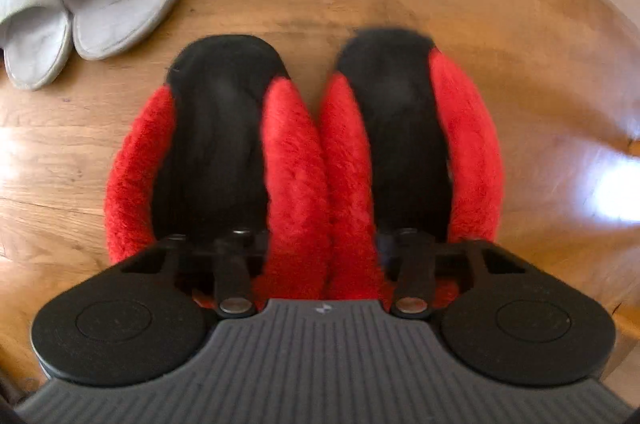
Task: Organize scattered shoes
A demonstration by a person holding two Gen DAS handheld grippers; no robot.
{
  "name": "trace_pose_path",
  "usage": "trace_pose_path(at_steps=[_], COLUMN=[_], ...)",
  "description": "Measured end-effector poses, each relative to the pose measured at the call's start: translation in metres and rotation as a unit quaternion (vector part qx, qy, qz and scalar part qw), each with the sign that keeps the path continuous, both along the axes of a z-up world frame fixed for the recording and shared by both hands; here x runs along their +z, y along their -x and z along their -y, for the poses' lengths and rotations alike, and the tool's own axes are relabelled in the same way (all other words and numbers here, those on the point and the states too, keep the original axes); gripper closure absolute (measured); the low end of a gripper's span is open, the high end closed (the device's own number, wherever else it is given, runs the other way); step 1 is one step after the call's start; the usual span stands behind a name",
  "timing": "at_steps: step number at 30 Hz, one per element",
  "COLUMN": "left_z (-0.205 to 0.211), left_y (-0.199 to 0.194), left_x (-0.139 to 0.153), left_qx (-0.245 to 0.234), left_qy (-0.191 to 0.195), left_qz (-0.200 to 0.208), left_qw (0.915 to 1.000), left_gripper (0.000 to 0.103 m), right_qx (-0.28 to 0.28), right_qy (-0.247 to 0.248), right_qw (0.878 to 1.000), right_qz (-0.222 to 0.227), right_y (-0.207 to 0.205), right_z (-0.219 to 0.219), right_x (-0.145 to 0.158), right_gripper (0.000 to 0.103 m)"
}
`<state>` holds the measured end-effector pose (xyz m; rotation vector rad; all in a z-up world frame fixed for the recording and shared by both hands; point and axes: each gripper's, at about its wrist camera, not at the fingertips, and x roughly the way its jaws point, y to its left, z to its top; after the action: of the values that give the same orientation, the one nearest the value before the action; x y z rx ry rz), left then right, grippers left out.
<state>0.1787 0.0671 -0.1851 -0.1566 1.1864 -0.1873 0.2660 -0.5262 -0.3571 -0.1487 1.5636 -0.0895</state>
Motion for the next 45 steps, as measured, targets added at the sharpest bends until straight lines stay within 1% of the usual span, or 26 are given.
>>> trace_pose_path(at_steps=[2,5,7,10,13,15,18,22,26,28,30,31,33,37,39,42,45], left_z=[0.0,0.001,0.004,0.009,0.013,0.015,0.017,0.019,0.017,0.017,0.017,0.017,0.017,0.025,0.03,0.037,0.043], left_y=[-0.001,-0.001,-0.002,-0.004,-0.006,-0.009,-0.012,-0.012,-0.012,-0.012,-0.014,-0.014,-0.015,-0.013,-0.009,-0.002,0.007], left_x=[-0.001,-0.001,-0.002,-0.003,-0.005,-0.006,-0.005,-0.006,-0.011,-0.011,-0.009,-0.007,-0.004,0.005,0.014,0.034,0.062], left_qx=[0.005,0.006,0.004,-0.001,-0.003,-0.002,-0.003,-0.009,-0.004,-0.003,-0.001,0.0,0.003,0.002,-0.002,-0.01,-0.011], left_qy=[-0.002,-0.004,-0.005,-0.009,-0.016,-0.021,-0.021,-0.024,-0.033,-0.037,-0.04,-0.038,-0.035,-0.02,-0.018,-0.021,-0.044], left_qz=[-0.003,-0.004,-0.005,-0.006,-0.01,-0.012,-0.007,-0.005,-0.014,-0.013,-0.008,-0.006,-0.002,0.011,0.027,0.056,0.097], left_qw=[1.0,1.0,1.0,0.9999,0.9998,0.9997,0.9998,0.9996,0.9993,0.9992,0.9992,0.9993,0.9994,0.9997,0.9995,0.9982,0.9942], left_gripper=[0.0,0.0,0.0,0.0,0.0,0.0,0.0,0.0,0.001,0.0,0.001,0.001,0.001,0.0,0.0,0.001,0.001], right_qx=[0.002,-0.009,-0.018,-0.011,-0.007,-0.004,-0.014,-0.022,-0.046,-0.048,-0.049,-0.05,-0.051,-0.053,-0.054,-0.029,-0.012], right_qy=[0.013,0.01,0.011,0.021,0.022,0.024,0.024,0.038,0.043,0.038,0.032,0.029,0.023,0.011,0.005,-0.016,-0.051], right_qw=[0.999,0.998,0.997,0.995,0.995,0.994,0.993,0.992,0.991,0.991,0.99,0.989,0.988,0.986,0.984,0.982,0.977], right_qz=[0.033,0.058,0.075,0.093,0.1,0.107,0.115,0.116,0.115,0.123,0.131,0.135,0.144,0.161,0.169,0.187,0.206], right_y=[0.003,-0.011,-0.03,-0.066,-0.11,-0.137,-0.175,-0.21,-0.229,-0.223,-0.215,-0.212,-0.204,-0.189,-0.181,-0.158,-0.117], right_z=[-0.005,-0.005,-0.002,-0.003,-0.006,-0.011,-0.017,-0.025,-0.023,-0.024,-0.025,-0.025,-0.026,-0.029,-0.03,-0.039,-0.057], right_x=[0.01,0.023,0.031,0.036,0.038,0.036,0.028,0.015,0.007,0.018,0.03,0.036,0.049,0.073,0.085,0.13,0.191], right_gripper=[0.074,0.074,0.074,0.074,0.074,0.074,0.074,0.074,0.073,0.071,0.065,0.061,0.059,0.048,0.047,0.046,0.045])
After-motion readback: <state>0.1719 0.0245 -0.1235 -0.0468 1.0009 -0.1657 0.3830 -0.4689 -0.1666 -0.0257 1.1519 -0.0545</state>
